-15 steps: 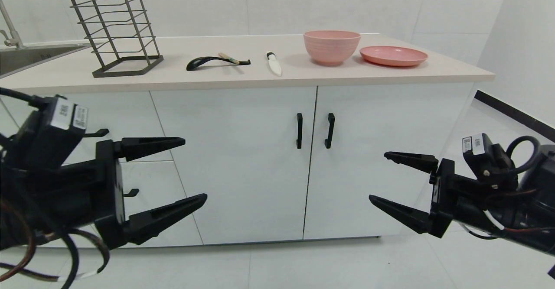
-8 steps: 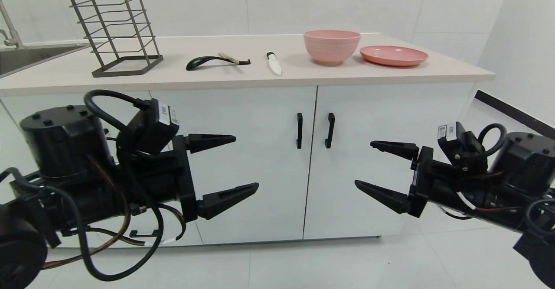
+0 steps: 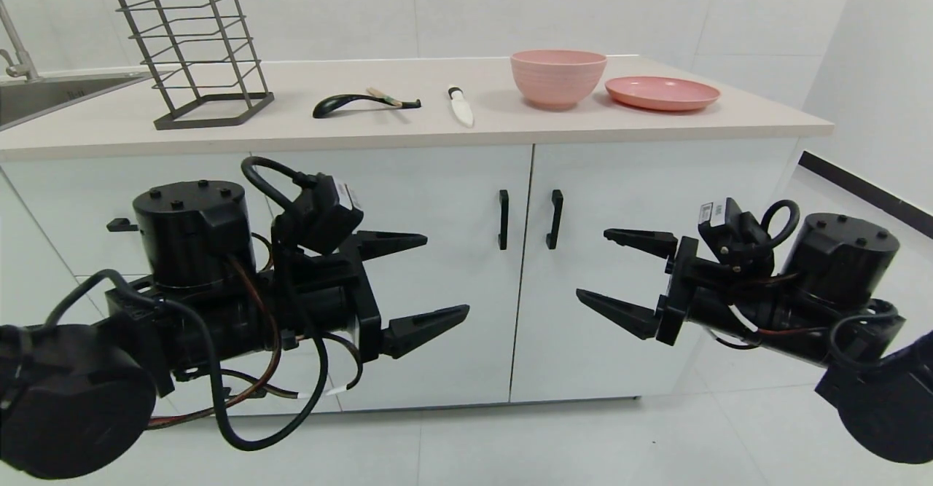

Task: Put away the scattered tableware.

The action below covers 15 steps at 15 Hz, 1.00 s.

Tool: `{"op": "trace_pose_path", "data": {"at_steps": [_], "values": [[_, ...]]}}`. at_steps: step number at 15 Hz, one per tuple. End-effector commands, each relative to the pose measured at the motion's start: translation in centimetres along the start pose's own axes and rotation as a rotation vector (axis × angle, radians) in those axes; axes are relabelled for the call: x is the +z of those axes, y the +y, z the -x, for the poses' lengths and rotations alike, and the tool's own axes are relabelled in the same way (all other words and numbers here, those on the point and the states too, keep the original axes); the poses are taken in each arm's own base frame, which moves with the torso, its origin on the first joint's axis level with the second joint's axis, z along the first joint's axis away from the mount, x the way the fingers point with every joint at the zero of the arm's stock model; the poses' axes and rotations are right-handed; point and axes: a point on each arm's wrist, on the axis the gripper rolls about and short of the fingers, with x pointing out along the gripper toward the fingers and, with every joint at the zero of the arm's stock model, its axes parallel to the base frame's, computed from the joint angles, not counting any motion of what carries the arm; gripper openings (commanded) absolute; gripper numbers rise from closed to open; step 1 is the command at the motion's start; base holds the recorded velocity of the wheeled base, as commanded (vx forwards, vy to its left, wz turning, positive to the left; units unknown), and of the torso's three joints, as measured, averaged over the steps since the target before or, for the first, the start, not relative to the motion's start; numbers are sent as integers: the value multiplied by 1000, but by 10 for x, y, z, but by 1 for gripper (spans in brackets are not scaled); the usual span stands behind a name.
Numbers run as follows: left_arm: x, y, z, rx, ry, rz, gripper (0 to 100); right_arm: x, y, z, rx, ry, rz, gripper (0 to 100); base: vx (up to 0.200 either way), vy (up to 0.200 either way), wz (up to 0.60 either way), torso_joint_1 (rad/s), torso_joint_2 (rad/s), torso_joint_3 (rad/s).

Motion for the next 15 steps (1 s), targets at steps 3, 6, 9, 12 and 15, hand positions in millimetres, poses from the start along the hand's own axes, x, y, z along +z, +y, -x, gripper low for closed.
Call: {"op": "trace_pose_path", "data": {"at_steps": [3,6,9,12,15], "values": [[-2,11,-20,-2,2,-7,100,-16,-12,-16,1,22,-26,100,0,0,0,0,0,0],[-5,23,-38,-6,-23,-11,100,-28,-25,-33,30,-2,-11,100,0,0,0,0,0,0],[-10,23,-45,-15,-31,-15,100,-36,-32,-40,27,0,-13,100,0,0,0,0,0,0],[-12,20,-52,-36,-23,5,100,-40,-44,-48,13,-12,-2,100,0,0,0,0,0,0],[-9,16,-68,-69,-34,-3,100,-43,-55,-47,-12,-17,4,100,0,0,0,0,0,0]]}}
